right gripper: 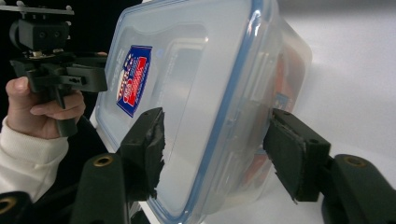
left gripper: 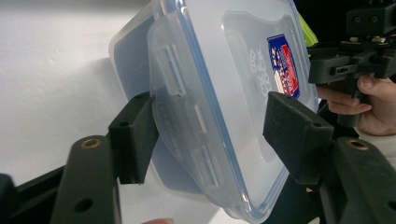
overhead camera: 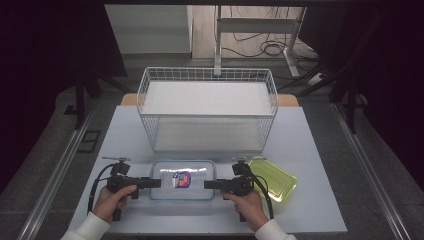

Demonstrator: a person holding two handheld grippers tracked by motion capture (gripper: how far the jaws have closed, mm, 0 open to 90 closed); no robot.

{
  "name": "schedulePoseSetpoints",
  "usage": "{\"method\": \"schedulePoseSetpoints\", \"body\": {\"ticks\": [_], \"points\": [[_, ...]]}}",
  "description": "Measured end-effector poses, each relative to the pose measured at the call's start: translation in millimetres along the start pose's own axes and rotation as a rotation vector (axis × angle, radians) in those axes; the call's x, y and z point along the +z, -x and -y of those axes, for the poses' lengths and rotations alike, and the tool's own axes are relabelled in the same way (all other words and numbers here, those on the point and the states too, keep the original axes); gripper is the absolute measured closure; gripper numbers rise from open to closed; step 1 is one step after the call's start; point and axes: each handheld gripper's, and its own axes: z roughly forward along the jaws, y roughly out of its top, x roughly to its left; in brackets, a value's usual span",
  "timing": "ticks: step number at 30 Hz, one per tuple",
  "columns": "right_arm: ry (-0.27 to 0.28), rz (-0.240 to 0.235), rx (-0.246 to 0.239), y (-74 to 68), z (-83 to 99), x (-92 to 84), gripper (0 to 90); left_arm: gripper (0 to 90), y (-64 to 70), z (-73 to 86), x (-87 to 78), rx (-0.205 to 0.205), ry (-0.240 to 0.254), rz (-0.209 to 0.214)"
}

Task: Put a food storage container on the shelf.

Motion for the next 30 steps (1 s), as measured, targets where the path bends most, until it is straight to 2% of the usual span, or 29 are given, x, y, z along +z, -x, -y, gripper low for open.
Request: {"method": "schedulePoseSetpoints", "body": {"ticks": [7, 12, 18, 21, 24, 30], "points": [[0.006, -0.031, 0.003, 2.3, 2.6, -4.8, 45.7, 41.1, 1.2, 1.7, -4.4, 0.026, -0.001, 0.012], [0.009, -0.047, -0.017, 2.1, 5.3, -8.7, 48.9, 43.2, 3.3, 3.8, -7.7, 0.05, 0.004, 0.019], [0.014, -0.046, -0.025, 2.2, 6.5, -9.7, 49.1, 45.3, 2.6, 4.3, -9.7, 0.044, 0.016, 0.039], [0.013, -0.055, -0.02, 3.1, 7.0, -10.7, 49.7, 48.5, 0.0, 6.0, -11.4, 0.024, 0.029, 0.06], [0.016, -0.057, -0.024, 2.4, 7.5, -10.4, 50.1, 47.5, 1.7, 6.9, -11.1, 0.038, 0.02, 0.043], [0.027, -0.06, -0.002, 3.1, 8.3, -10.1, 50.6, 47.8, 2.6, 8.7, -11.1, 0.014, 0.036, 0.041]]}}
